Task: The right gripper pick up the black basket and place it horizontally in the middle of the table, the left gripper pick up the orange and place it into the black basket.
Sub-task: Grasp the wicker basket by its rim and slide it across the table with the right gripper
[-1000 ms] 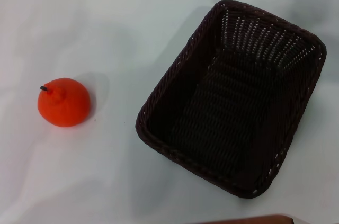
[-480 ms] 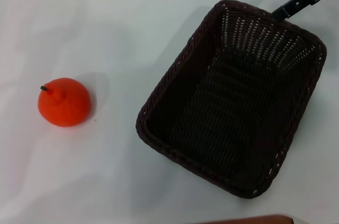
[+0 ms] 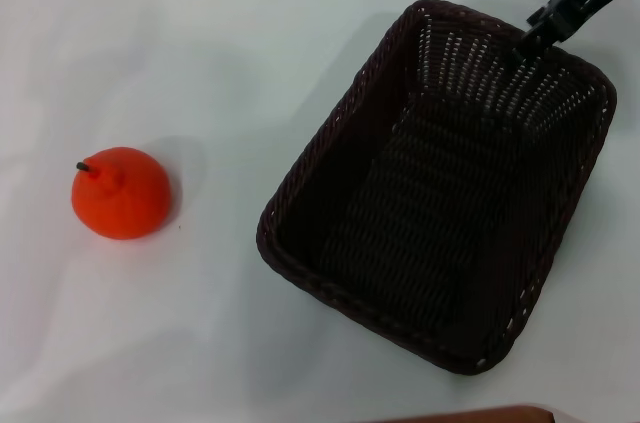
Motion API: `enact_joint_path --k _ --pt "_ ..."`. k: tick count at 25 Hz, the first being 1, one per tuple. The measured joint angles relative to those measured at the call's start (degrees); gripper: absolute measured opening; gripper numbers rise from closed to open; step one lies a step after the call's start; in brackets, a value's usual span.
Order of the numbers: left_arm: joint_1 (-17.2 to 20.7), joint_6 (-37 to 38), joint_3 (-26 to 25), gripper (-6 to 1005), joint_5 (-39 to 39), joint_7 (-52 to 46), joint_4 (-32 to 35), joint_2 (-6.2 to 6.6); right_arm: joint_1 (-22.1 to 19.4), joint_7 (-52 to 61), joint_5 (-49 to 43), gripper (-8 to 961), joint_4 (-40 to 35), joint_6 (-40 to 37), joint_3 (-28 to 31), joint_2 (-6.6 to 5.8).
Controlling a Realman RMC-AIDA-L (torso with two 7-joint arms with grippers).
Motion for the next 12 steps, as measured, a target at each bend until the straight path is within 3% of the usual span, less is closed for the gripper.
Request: enact_joint_path --k 7,12 --pt "-0.1 0.4 0.0 817 0.0 0.0 0.2 0.0 0.4 -0.6 -0.1 764 4.3 -5.3 -3.3 1.18" --pt "-0.3 0.7 0.0 817 0.0 0.0 0.2 0.0 0.2 -1.2 -0.2 606 4.3 -5.9 -3.3 1.38"
